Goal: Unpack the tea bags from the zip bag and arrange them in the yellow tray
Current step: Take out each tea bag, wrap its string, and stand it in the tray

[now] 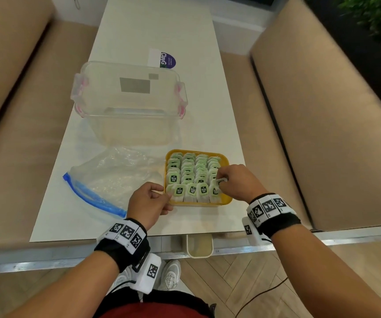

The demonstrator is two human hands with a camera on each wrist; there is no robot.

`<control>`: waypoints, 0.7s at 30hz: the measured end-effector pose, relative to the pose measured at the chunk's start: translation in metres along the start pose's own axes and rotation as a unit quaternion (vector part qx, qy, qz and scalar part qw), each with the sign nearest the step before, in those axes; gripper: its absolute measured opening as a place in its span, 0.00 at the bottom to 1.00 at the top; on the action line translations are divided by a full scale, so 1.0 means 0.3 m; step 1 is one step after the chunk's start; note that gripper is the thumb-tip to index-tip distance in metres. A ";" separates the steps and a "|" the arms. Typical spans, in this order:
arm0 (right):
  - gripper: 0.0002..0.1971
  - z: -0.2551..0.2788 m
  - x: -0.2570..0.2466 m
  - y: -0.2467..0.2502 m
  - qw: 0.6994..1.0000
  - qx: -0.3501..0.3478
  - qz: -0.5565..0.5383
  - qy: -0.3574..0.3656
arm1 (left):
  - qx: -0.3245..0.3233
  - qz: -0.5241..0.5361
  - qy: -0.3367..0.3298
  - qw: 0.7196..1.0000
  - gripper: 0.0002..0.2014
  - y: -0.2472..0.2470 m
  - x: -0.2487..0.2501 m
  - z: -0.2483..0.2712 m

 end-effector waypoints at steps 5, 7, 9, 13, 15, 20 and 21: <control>0.13 -0.004 -0.002 -0.006 0.998 -0.044 0.039 0.020 | -0.001 0.012 0.006 1.000 0.10 -0.003 -0.004 0.000; 0.13 -0.007 -0.009 -0.010 0.997 -0.055 0.048 0.032 | -0.001 0.014 0.008 1.000 0.10 -0.004 -0.004 0.002; 0.14 -0.012 -0.017 -0.014 0.996 -0.064 0.052 0.038 | 0.000 0.019 0.009 1.000 0.10 -0.004 -0.007 0.003; 0.13 -0.029 -0.027 -0.035 0.993 -0.091 0.065 0.039 | 0.003 0.021 0.009 1.000 0.10 -0.004 -0.012 0.001; 0.11 -0.036 -0.029 -0.046 0.992 -0.105 0.065 0.029 | 0.003 0.022 0.010 1.000 0.10 -0.004 -0.014 0.000; 0.09 -0.044 -0.030 -0.050 0.991 -0.105 0.076 0.012 | 0.002 0.017 0.008 1.000 0.09 -0.002 -0.014 -0.001; 0.09 -0.046 -0.028 -0.053 0.991 -0.105 0.084 0.011 | 0.001 0.017 0.008 1.000 0.09 -0.002 -0.013 -0.001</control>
Point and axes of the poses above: each hand's wrist, its own z-axis away from the middle knuckle, its own y-axis out of the back of the hand, x = y × z, the point moved 4 cm from there along -z, towards the middle knuckle, and after that the axes turned 3 degrees about z, right-handed, at the moved point
